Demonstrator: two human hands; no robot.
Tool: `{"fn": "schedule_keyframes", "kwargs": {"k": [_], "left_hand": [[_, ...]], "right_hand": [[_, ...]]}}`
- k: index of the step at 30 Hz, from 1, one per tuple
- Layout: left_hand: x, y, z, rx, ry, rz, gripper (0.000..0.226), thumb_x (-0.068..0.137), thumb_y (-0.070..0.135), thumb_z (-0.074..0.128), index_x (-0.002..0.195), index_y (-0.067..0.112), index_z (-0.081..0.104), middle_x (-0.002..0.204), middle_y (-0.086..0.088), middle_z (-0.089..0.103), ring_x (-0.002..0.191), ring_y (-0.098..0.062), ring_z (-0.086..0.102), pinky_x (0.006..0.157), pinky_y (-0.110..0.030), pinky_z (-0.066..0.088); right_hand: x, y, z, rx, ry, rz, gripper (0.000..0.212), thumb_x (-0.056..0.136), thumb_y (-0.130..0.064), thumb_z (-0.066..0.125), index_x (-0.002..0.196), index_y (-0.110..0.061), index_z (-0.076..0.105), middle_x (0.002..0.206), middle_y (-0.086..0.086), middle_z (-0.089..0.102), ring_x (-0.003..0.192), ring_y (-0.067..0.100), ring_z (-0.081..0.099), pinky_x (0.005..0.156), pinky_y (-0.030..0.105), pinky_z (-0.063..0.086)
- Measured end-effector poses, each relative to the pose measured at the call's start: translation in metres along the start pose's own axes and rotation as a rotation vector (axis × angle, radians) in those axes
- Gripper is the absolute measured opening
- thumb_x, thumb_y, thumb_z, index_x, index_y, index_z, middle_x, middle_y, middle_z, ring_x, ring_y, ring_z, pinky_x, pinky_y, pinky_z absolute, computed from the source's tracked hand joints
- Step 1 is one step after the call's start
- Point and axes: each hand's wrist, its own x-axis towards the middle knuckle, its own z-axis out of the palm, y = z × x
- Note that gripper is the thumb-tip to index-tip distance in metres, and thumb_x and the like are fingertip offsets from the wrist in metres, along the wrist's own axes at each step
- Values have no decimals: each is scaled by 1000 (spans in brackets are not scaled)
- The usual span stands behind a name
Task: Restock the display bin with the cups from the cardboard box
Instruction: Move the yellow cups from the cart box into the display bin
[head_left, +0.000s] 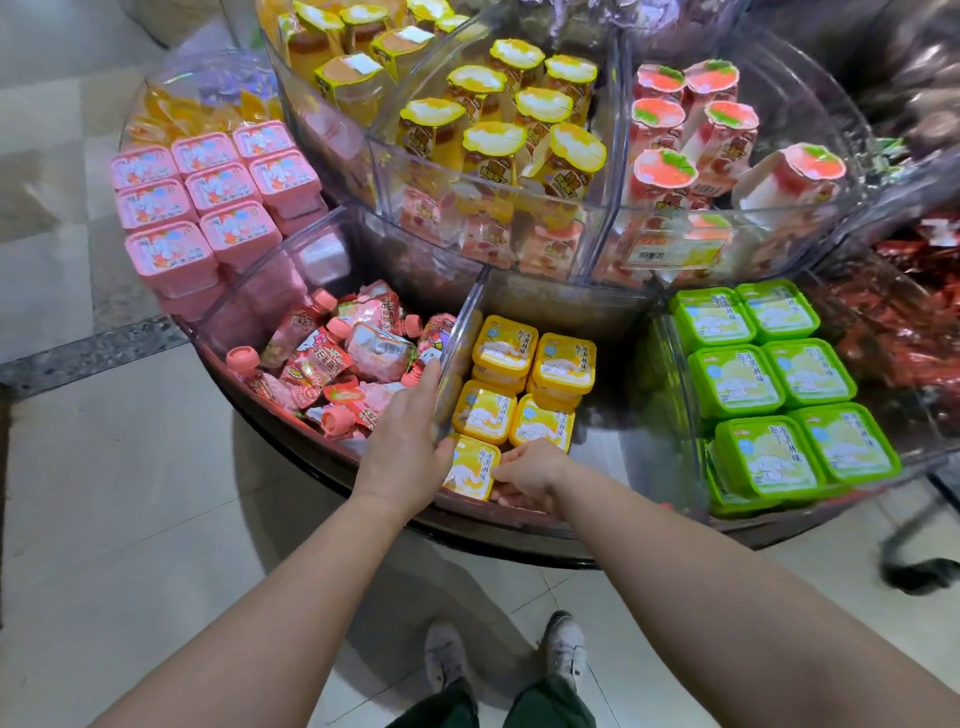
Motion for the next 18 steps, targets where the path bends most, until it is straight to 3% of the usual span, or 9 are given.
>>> {"fn": "schedule_keyframes", "kwargs": {"k": [6, 11, 13, 18], "left_hand": [[0, 2, -1, 10, -13, -8, 94, 79, 15, 67, 152, 31, 9, 114, -5, 51, 108, -23, 48, 84, -40, 45], [0, 7, -5, 20, -29, -17, 94, 81, 17, 68, 151, 32, 7, 115, -4, 51, 109, -21, 48, 82, -40, 48], [-1, 9, -7, 2, -47, -31, 94, 81, 18, 69, 151, 32, 8, 120, -4, 50, 113, -21, 48, 86, -40, 48], [5, 25, -15, 19, 42, -54, 79, 79, 20, 69, 146, 21, 29, 135, -8, 43, 125, -26, 37, 105, -40, 33]], "right_hand": [[-1, 2, 1, -51, 28, -37, 11, 95, -8, 53, 96, -3, 62, 89, 19, 68, 69, 23, 65, 79, 36, 57], [-26, -7, -8, -312, 132, -154, 13, 92, -14, 57, 85, -7, 65, 74, 14, 57, 61, 26, 55, 54, 29, 46], [-38, -13, -15, -402, 196, -225, 16, 93, -16, 58, 96, -5, 69, 82, 11, 63, 63, 22, 58, 49, 24, 47], [-65, -30, -34, -587, 356, -451, 30, 93, -26, 58, 121, -17, 62, 116, 2, 67, 88, 16, 61, 64, 23, 50]]}}
